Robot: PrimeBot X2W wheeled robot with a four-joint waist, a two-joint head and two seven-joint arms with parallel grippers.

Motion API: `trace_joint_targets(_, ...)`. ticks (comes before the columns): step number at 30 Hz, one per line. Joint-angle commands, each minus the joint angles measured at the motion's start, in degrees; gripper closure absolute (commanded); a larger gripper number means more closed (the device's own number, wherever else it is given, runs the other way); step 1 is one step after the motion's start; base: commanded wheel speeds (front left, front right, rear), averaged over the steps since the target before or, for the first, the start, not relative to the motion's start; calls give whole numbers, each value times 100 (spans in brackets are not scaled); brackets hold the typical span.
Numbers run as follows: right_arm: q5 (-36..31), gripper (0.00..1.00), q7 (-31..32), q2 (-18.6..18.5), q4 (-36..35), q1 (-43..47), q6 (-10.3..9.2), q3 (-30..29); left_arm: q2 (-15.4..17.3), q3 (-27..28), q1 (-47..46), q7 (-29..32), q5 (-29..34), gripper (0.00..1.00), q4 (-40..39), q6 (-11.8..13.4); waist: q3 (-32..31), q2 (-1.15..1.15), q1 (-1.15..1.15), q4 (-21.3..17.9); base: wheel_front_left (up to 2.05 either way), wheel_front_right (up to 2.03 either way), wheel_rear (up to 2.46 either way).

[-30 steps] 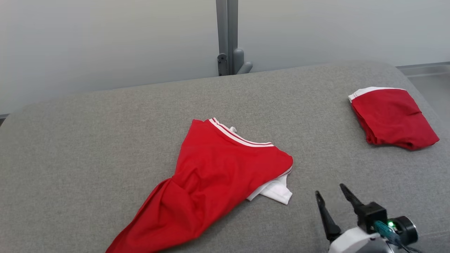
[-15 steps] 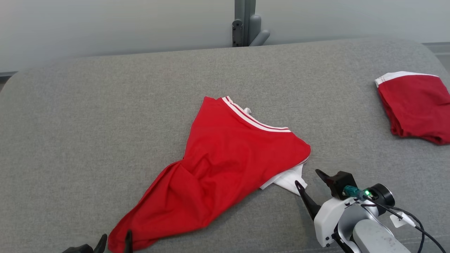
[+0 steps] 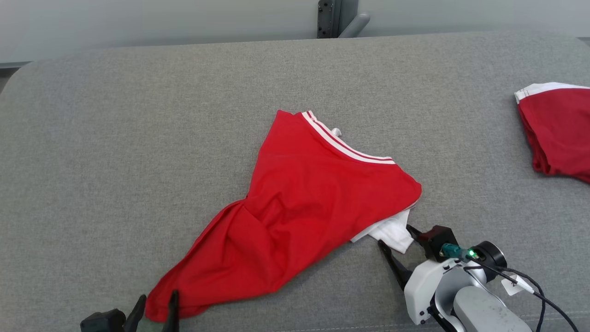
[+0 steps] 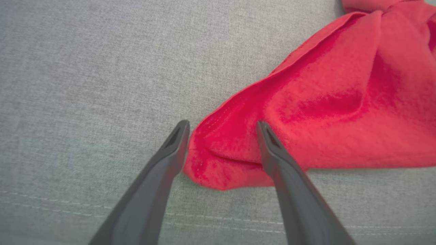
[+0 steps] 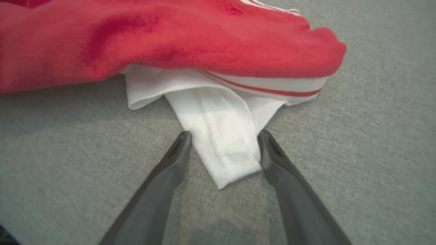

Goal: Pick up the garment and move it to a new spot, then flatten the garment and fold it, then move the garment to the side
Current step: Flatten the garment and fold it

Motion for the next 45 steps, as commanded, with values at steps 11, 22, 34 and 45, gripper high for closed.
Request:
trace_joint_targets(11, 159, 0, -208, -62, 276, -43, -10, 117, 91, -37, 96, 183, -120, 0, -30, 54, 15, 0, 0, 42, 0, 0, 0)
trace_joint_targets(22, 305, 100, -339, -101, 280, 54, -10, 86, 111, -178, 180, 415, -415, 100, -131, 11, -19, 0, 0, 53, 0, 0, 0)
trace_joint_targets(34, 647, 100, -364, -976, -1663, 708, -10, -1266, 397, -692, 725, 1010, -2601, 100, -2429, -50, -308, 0, 0, -216, 0, 0, 0)
trace_joint_targets(45, 1809, 100, 1494, -2360, -5065, 1337, -9, -2369, 1336, -674, 944, 1921, -3195, 100, -5221, 51, -186, 0, 0, -610, 0, 0, 0)
